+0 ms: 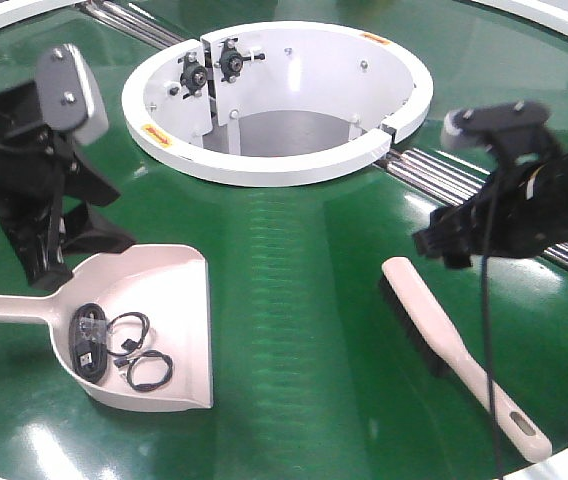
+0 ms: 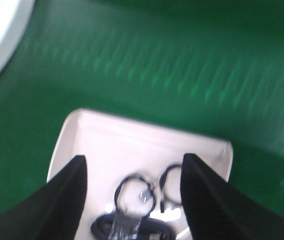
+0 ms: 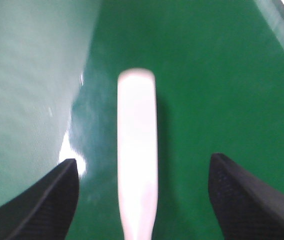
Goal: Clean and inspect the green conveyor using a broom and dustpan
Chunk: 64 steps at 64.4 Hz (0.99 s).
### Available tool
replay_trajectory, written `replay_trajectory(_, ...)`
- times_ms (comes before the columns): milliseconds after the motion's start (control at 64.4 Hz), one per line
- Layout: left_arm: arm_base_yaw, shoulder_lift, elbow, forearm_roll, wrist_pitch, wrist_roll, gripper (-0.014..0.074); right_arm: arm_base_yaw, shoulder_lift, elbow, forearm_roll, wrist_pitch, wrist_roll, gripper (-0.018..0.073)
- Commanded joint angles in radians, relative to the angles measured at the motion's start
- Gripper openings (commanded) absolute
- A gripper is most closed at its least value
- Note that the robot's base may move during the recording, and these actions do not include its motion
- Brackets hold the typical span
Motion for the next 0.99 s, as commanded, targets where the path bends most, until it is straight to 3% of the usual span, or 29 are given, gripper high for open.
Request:
replay_trajectory(0,-0.004,-0.079,-0.026,-0.106,-0.042,-0.01,0.0359,-0.007,-0.117,-0.023,-0.029,-0.095,-0.006,0.0526)
replay_trajectory(217,-0.004,-0.234,-0.026,-0.126,-0.05,-0.185,0.0292,-0.007,-0.325,-0.019,-0.033,-0.152,-0.07,0.0526)
replay_trajectory(528,-0.004,-0.501,0.031,-0.083,-0.063,-0.342,0.0181,-0.006,-0.606,0.059,-0.027,-0.241,-0.087,0.0526)
replay_trajectory(668,-0.004,-0.65,0.158,0.018,-0.172,-0.441,0.0182,-0.006,-0.768,0.244,-0.024,-0.355,-0.088,0.0526)
replay_trajectory(792,-0.004,-0.809,0.314,0.154,-0.317,-0.622,0.0184,-0.006,-0.925,0.401,-0.008,-0.443,-0.088,0.0526)
replay_trajectory(978,-0.004,-1.025,0.574,0.393,-0.405,-0.891,0.0185,-0.006,-1.138,0.583,-0.022,-0.462,-0.089,0.0526)
